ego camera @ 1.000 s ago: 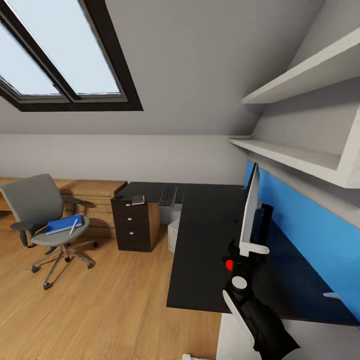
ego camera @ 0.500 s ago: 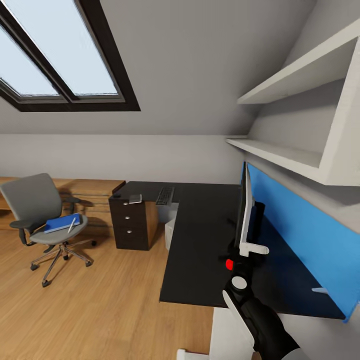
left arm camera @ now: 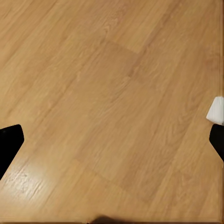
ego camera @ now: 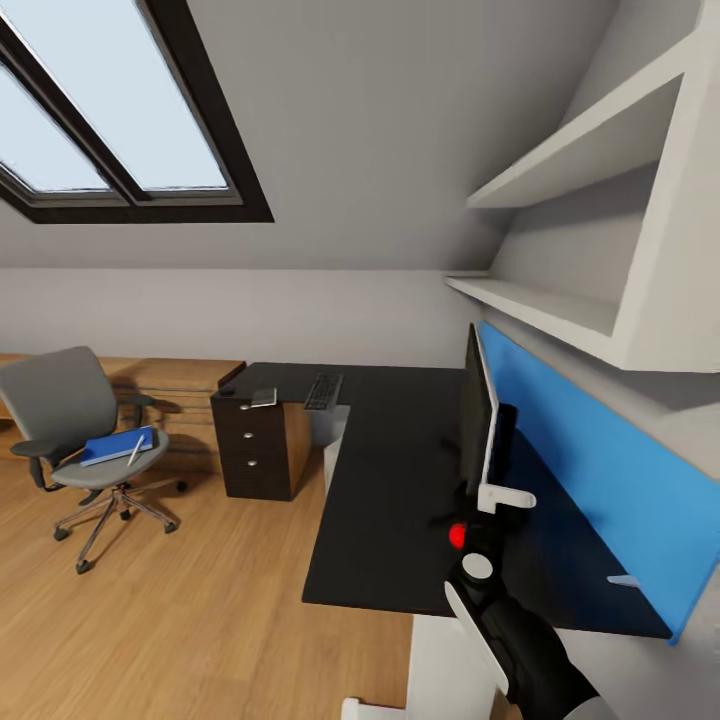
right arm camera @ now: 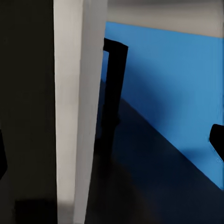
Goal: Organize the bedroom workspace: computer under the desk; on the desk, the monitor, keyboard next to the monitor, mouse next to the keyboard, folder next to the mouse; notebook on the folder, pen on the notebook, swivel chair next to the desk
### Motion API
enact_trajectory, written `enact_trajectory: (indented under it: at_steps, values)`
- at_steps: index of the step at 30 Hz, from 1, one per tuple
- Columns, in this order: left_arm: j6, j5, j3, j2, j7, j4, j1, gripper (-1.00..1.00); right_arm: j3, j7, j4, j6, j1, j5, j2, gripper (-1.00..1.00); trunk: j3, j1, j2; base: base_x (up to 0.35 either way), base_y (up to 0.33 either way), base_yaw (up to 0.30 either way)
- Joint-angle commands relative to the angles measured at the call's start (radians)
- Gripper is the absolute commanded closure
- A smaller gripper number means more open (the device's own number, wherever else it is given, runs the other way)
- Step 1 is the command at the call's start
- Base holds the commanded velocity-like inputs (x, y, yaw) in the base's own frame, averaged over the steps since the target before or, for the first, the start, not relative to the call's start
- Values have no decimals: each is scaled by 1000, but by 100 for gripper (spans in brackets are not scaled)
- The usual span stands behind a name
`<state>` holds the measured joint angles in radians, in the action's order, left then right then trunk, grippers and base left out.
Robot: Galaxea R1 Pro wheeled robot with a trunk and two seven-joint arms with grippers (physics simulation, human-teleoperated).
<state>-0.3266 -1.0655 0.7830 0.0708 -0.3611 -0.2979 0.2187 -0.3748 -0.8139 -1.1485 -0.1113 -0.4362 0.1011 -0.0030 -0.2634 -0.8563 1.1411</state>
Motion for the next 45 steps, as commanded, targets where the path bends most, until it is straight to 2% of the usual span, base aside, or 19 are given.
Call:
enact_trajectory:
  at_steps: [1, 15, 25, 45]
  values:
    - [-3, -7, 9, 1, -7, -2, 1, -100, -3, -7, -1, -8, -1, 3, 0, -100, -1, 0, 1, 0, -206, 0]
    - [-3, -7, 9, 1, -7, -2, 1, -100, -6, -7, 0, -6, -1, 6, 0, -100, -1, 0, 1, 0, -218, 0]
    - [-3, -7, 9, 1, -7, -2, 1, -100, -6, -1, 0, 22, -1, 6, 0, -100, -1, 0, 1, 0, -15, 0]
    - [-3, -7, 9, 1, -7, -1, 1, -100, -6, 1, 0, 22, -1, 6, 0, -100, -1, 0, 1, 0, 0, 0]
